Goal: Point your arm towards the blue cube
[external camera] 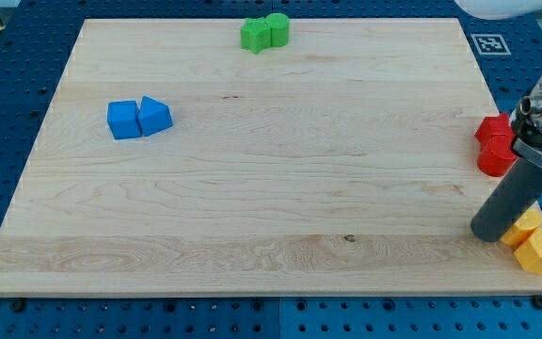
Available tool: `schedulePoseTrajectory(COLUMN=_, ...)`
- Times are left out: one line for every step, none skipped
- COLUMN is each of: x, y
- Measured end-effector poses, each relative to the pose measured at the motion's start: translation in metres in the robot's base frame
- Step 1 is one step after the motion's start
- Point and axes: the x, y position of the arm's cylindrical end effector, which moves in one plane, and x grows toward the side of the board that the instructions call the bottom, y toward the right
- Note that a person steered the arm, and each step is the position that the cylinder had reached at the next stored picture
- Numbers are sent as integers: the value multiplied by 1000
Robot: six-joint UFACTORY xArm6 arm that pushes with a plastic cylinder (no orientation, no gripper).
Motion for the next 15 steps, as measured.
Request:
schedulePoseTrajectory(x=0, y=2)
schedulePoseTrajectory(x=0, y=-20)
schedulePoseTrajectory(x=0, y=-83)
schedulePoseTrajectory(x=0, y=-157)
schedulePoseTrajectory(x=0, y=-232)
schedulePoseTrajectory(x=-13, y=-314)
schedulePoseTrajectory(x=-40, y=-397)
schedulePoseTrajectory(x=-85, y=-533)
schedulePoseTrajectory(x=-88, y=-533)
schedulePoseTrajectory(x=-115, y=-533)
schedulePoseTrajectory(x=-153, y=-533)
schedulePoseTrajectory(x=-193, y=-528)
schedulePoseTrajectory(x=-210, y=-493)
schedulePoseTrajectory(x=-199, y=-462)
schedulePoseTrajectory(x=-182, y=-464)
